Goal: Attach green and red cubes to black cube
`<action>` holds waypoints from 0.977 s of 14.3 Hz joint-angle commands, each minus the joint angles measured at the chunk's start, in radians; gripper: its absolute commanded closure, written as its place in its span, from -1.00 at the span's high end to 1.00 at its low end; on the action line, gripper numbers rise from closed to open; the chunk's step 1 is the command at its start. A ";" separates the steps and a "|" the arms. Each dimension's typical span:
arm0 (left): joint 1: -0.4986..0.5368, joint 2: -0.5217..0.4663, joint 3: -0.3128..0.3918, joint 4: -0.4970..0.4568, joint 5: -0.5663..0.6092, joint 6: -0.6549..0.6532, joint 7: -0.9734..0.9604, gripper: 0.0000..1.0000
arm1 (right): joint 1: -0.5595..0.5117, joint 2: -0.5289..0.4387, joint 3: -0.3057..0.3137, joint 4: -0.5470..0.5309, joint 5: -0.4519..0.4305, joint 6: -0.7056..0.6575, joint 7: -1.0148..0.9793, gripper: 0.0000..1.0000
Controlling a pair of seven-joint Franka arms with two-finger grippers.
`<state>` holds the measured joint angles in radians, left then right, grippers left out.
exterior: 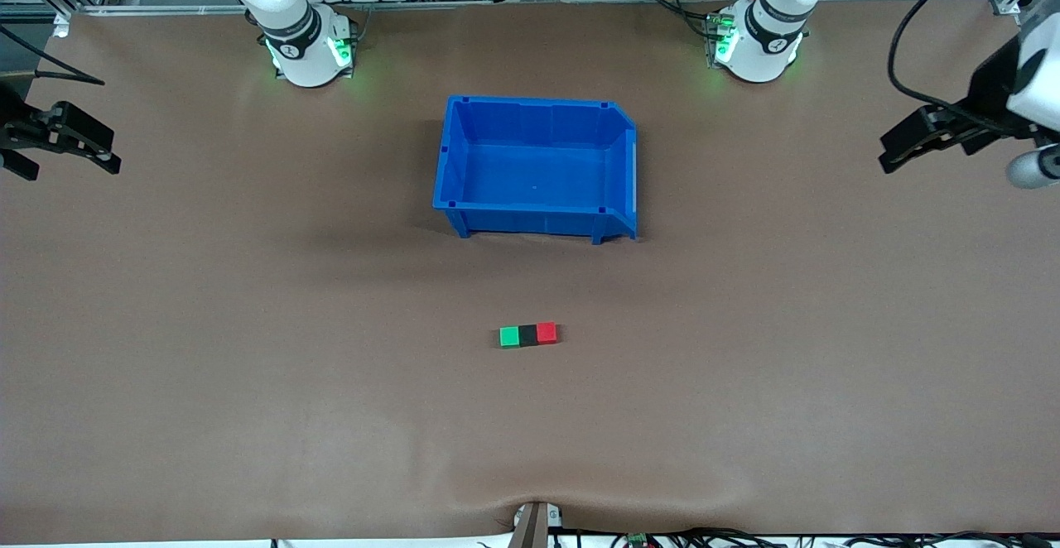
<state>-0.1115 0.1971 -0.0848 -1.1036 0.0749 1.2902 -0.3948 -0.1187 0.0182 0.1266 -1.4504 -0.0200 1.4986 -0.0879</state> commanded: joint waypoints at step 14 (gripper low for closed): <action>0.089 -0.292 0.054 -0.447 -0.035 0.158 0.182 1.00 | -0.009 0.016 0.007 0.025 0.002 -0.012 0.000 1.00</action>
<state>-0.0234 -0.0161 -0.0367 -1.4314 0.0579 1.3882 -0.2275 -0.1187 0.0217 0.1265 -1.4504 -0.0199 1.4986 -0.0879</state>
